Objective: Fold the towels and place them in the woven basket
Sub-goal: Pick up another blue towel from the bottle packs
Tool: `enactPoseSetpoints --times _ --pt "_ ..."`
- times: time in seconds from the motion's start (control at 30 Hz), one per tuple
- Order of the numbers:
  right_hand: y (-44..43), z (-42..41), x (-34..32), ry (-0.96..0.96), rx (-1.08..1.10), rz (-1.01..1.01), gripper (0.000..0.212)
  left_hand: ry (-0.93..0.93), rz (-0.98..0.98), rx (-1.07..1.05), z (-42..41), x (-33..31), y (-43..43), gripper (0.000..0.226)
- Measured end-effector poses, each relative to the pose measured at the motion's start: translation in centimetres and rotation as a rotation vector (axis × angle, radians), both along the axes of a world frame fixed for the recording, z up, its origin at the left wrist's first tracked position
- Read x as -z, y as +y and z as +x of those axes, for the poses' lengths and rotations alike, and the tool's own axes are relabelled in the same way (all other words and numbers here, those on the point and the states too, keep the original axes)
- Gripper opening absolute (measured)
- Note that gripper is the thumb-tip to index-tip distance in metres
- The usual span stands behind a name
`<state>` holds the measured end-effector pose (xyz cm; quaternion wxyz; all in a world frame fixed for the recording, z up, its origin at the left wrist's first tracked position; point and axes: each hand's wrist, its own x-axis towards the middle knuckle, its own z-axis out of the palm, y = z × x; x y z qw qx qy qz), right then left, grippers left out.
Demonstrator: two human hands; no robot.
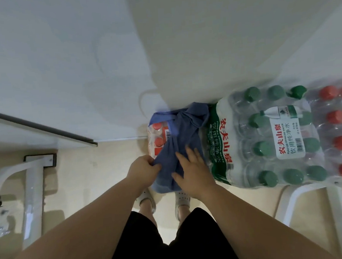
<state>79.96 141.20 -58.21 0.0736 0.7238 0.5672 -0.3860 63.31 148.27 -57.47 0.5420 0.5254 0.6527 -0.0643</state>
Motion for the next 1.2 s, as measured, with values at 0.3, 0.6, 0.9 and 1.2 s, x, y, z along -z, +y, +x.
enactPoseSetpoints --times 0.3,0.6,0.9,1.2 --pt "0.0 0.9 0.7 0.038 0.312 -0.008 0.054 0.149 0.004 -0.001 -0.5 0.7 -3.3 0.01" --pt "-0.9 1.3 -2.0 0.327 0.14 0.219 0.037 0.21 -0.002 0.082 0.2 -1.5 -5.2 0.029" --pt "-1.3 3.6 -9.5 0.838 0.415 0.322 0.026 -0.284 0.352 0.153 4.9 -11.5 -3.7 0.055" --pt "-2.4 6.4 -19.4 0.977 0.301 0.537 0.036 -0.345 0.547 -0.107 7.4 -19.7 -5.7 0.014"
